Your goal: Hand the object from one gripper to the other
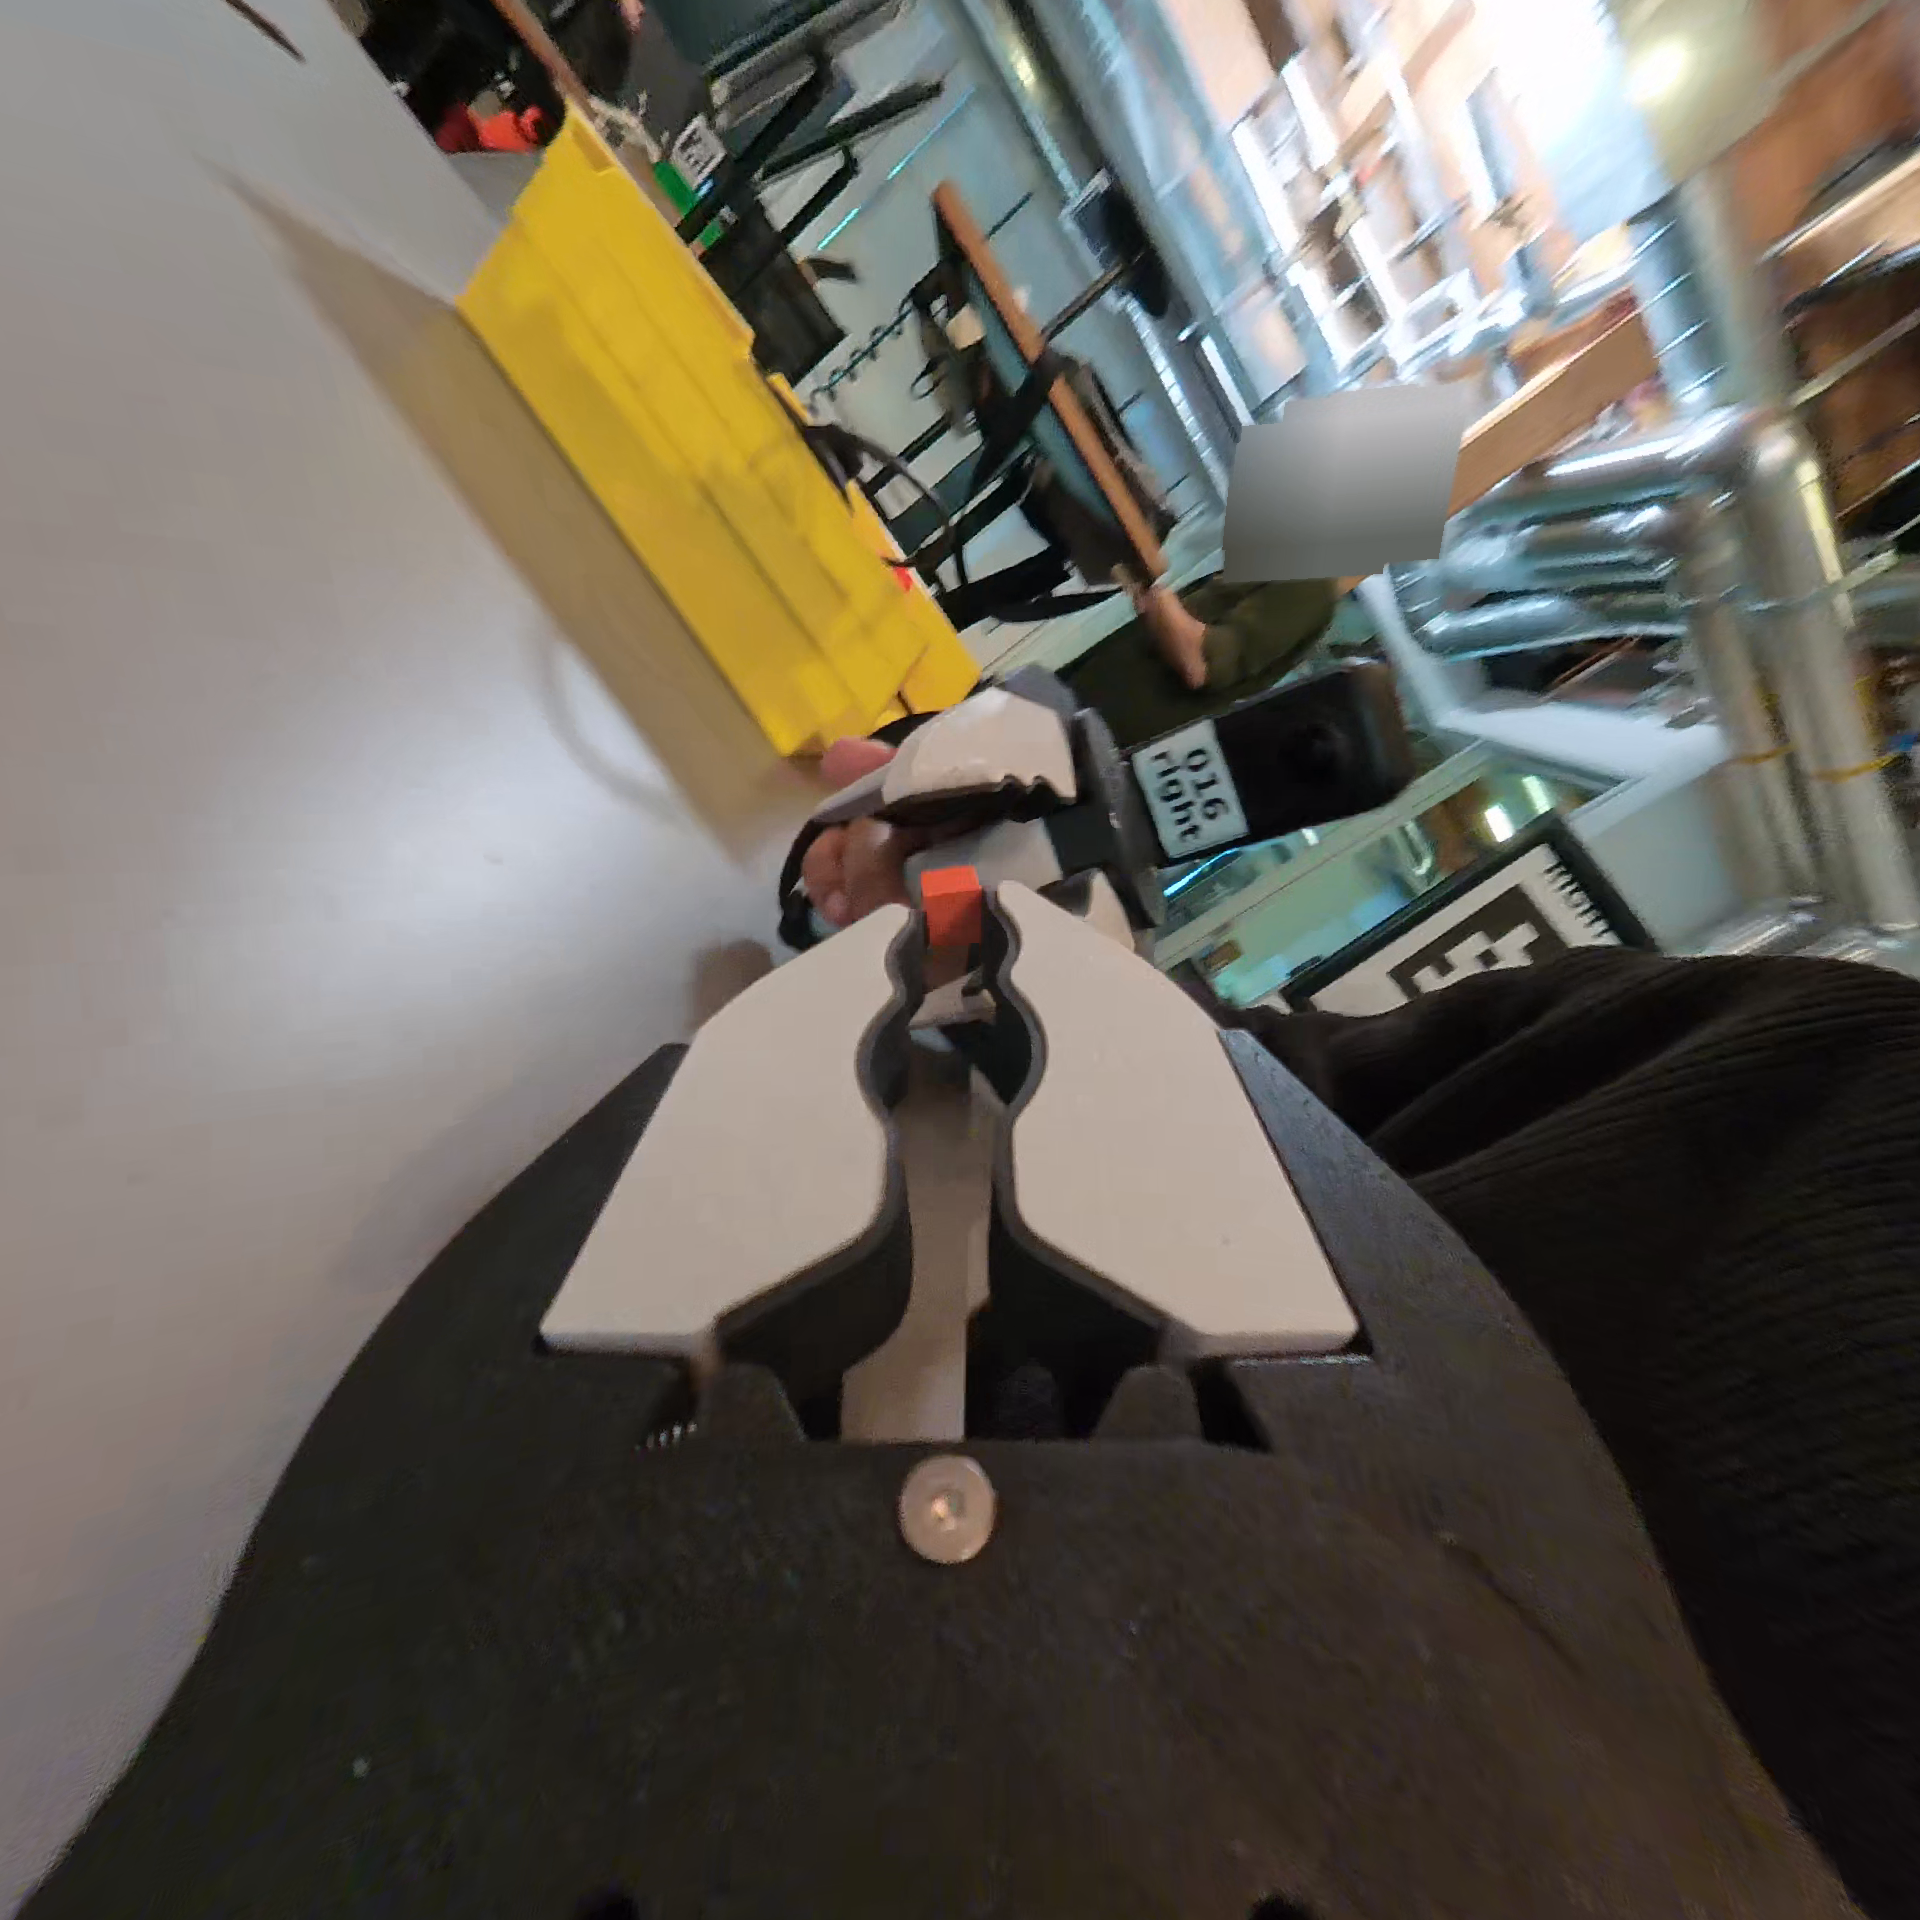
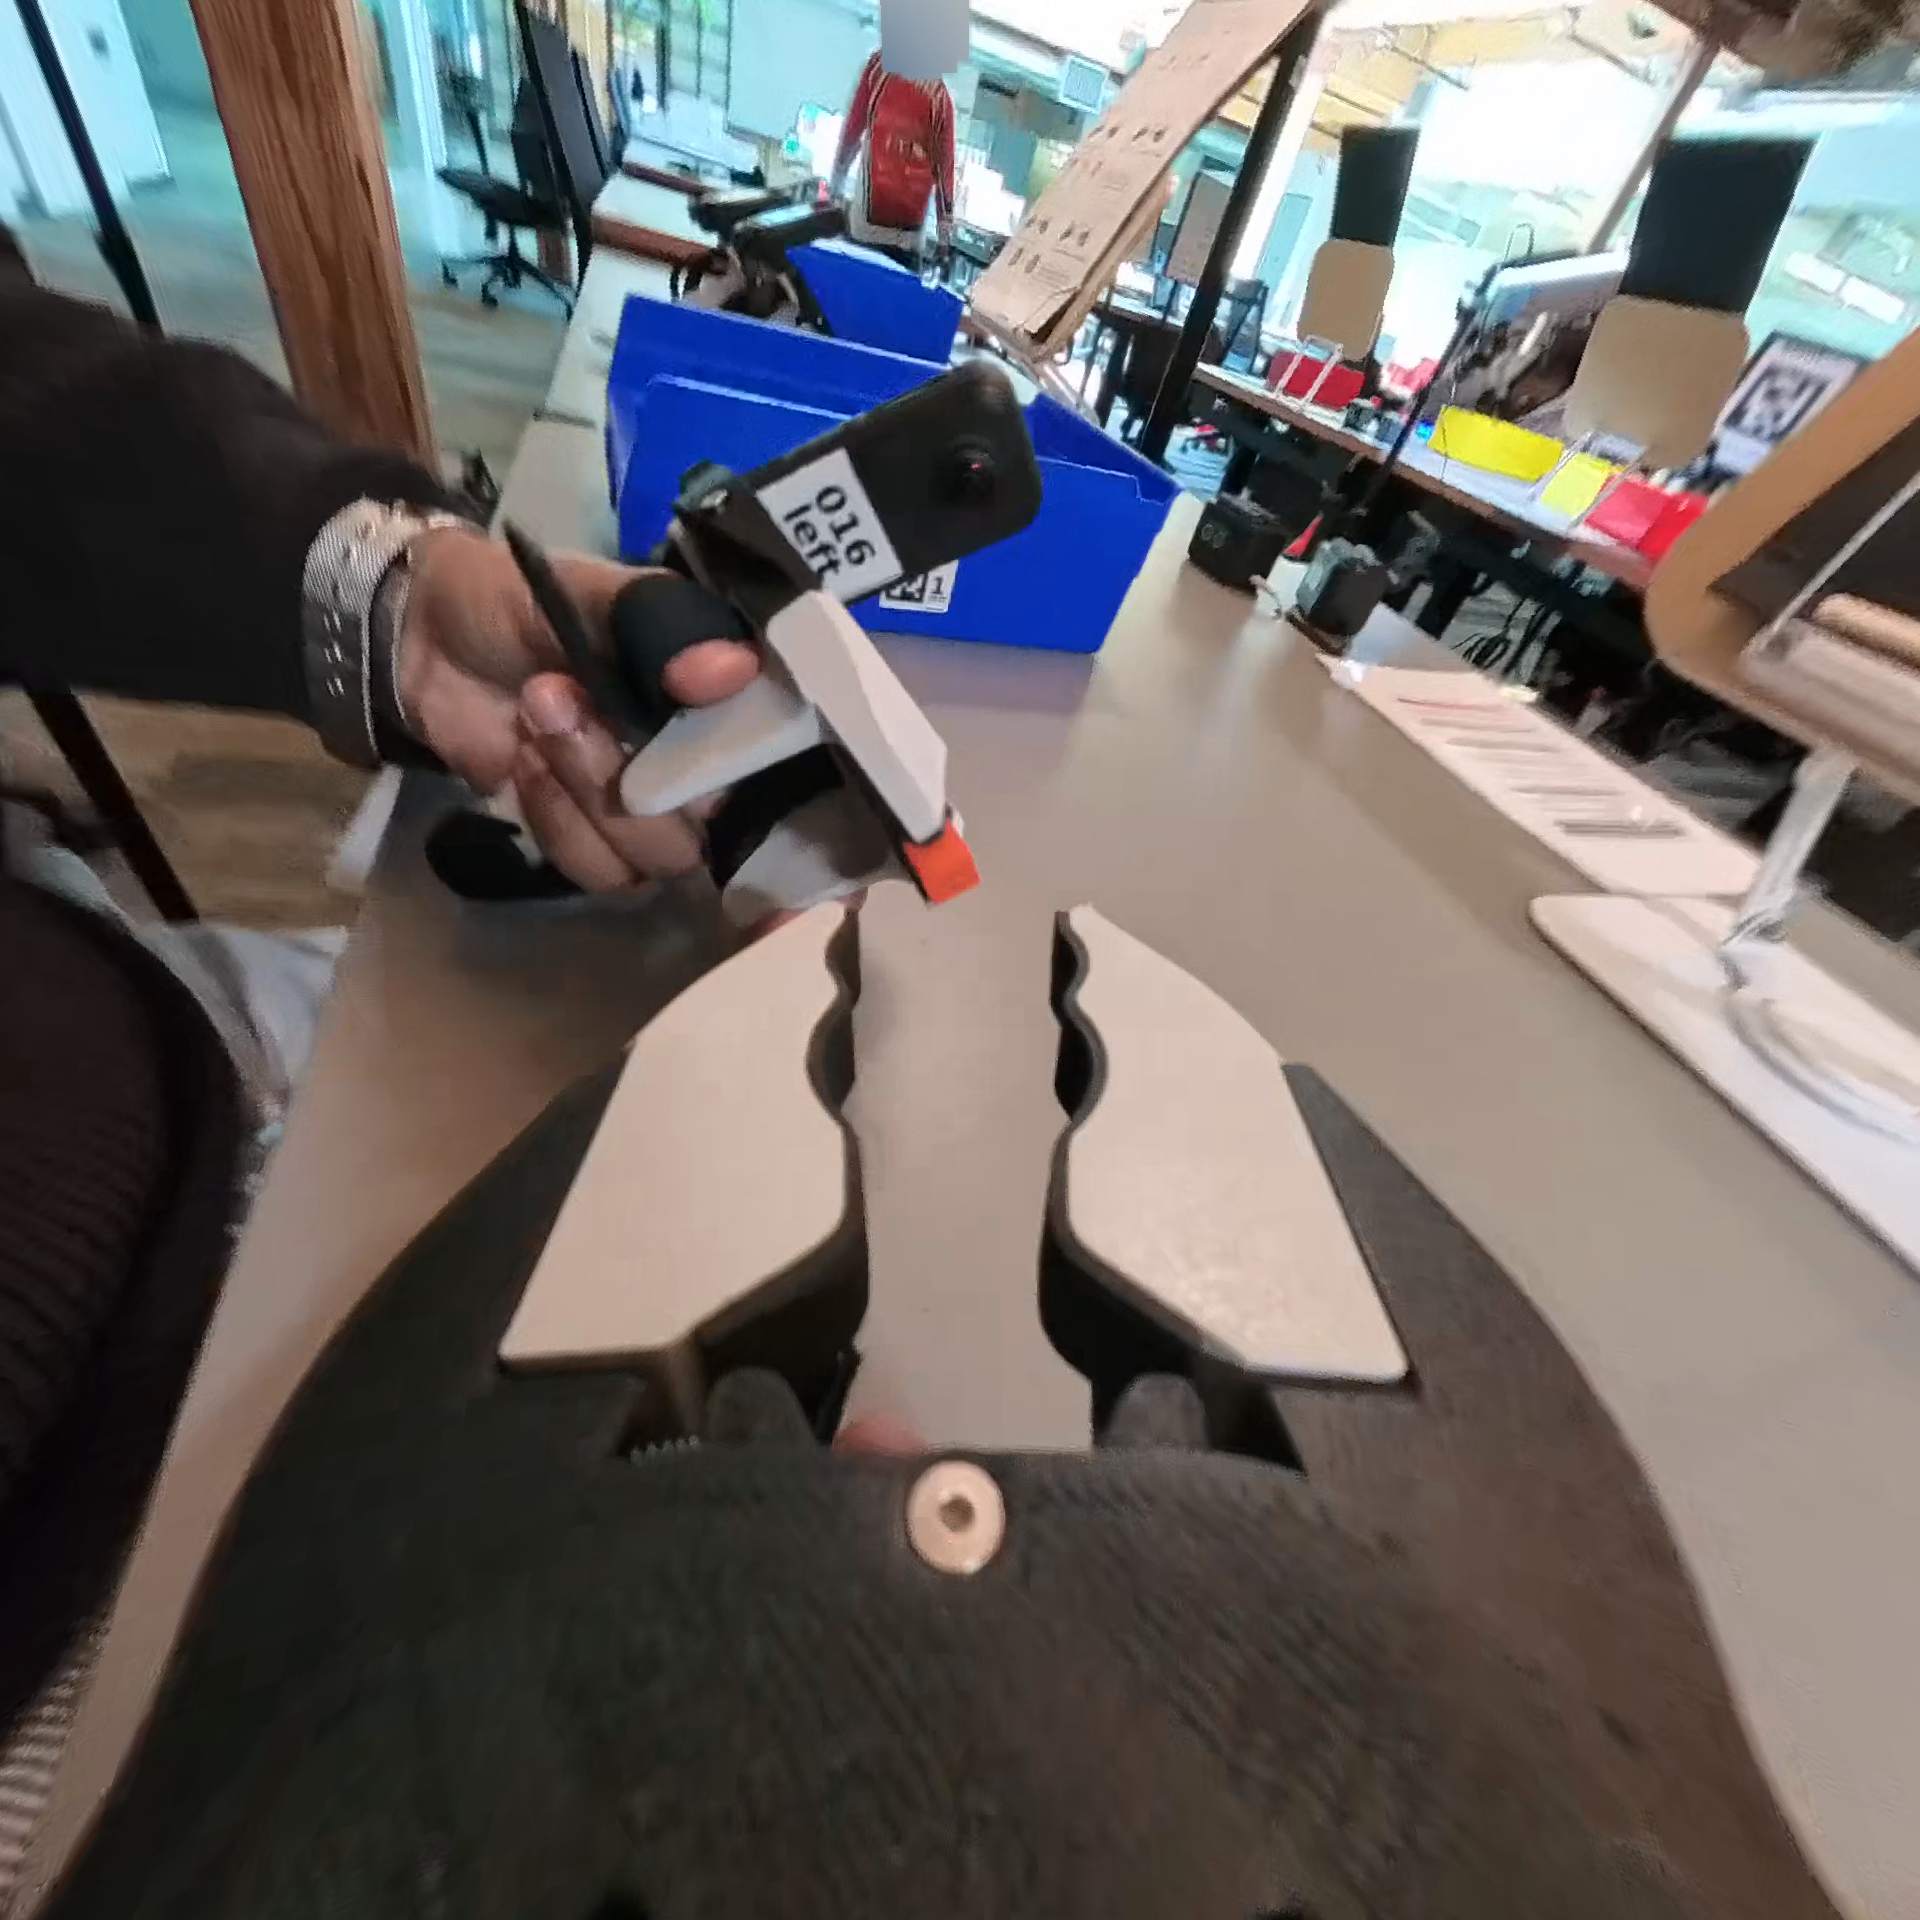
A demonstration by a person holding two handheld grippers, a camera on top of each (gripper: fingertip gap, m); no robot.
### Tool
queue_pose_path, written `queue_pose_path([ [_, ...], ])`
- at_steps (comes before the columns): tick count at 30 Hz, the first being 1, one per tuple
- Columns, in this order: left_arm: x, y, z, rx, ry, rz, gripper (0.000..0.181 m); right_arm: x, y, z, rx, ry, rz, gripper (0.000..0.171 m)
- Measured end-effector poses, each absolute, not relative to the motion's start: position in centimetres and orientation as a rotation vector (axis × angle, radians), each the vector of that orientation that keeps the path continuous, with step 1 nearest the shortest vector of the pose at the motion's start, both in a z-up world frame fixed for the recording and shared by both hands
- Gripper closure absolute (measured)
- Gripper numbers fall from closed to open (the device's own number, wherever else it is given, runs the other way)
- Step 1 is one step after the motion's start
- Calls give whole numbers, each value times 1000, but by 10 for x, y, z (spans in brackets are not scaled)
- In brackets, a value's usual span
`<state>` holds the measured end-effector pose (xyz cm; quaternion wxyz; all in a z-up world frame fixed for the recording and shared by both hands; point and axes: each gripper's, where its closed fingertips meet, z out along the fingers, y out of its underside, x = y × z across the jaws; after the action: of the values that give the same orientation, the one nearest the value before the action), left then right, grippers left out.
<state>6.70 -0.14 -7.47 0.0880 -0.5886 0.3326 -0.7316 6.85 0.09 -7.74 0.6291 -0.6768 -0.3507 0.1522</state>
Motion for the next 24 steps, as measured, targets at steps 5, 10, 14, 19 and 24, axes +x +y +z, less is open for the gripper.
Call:
queue_pose_path([
  [5, 65, -4, -66, -1639, 1048, -2165, 171, 73, -2, -65, -1601, -577, 694, 151],
  [10, 63, -11, -59, -1536, 1128, -2115, 171, 76, -7, -49, -1563, -348, 1115, 153],
  [14, 63, -16, -58, -1505, 1172, -2087, 171, 72, -9, -47, -1550, -294, 1257, 152],
  [19, 63, -20, -59, -1490, 1209, -2061, 171, 60, -13, -52, -1586, -363, 1249, 152],
  [24, 64, -24, -61, -1489, 1241, -2041, 171, 58, -14, -55, -1598, -380, 1249, 161],
])
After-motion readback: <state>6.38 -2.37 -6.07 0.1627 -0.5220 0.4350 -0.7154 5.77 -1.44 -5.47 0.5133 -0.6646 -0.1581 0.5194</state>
